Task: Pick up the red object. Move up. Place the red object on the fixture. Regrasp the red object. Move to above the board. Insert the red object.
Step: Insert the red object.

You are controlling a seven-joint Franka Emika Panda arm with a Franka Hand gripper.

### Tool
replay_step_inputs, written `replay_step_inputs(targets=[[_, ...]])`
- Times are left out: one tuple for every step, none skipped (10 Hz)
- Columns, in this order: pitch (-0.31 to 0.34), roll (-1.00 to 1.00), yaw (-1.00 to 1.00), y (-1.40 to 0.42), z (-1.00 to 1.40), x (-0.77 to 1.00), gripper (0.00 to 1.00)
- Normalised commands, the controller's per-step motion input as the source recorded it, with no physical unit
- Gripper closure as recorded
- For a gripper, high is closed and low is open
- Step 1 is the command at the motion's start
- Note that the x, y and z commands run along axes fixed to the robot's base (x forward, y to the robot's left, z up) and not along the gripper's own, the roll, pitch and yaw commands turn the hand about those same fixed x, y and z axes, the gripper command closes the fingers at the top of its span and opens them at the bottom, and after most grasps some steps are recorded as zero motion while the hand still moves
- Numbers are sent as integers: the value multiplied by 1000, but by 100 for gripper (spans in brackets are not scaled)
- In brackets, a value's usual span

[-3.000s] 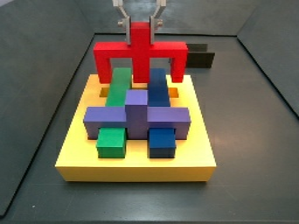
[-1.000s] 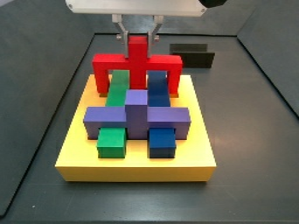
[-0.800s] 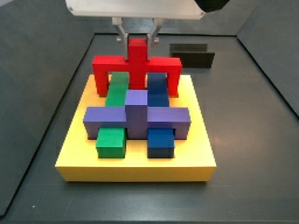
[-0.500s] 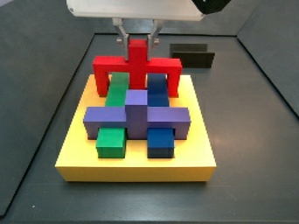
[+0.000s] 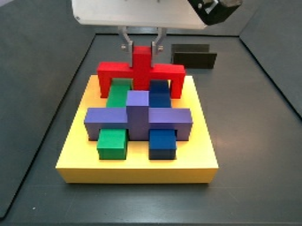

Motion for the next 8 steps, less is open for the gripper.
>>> replay_step_inputs(targets=[[0,154,46,-66,-194,111,100],[0,159,0,-80,-340,60,100],[-60,70,0,-43,-383,0,100],[-67,6,3,0,-369,0,100],[-66,0,0,0,-340,0,100],[-36,0,0,0,-17,0,100],[0,10,0,0,0,0,100],[0,0,0,0,0,0,100]])
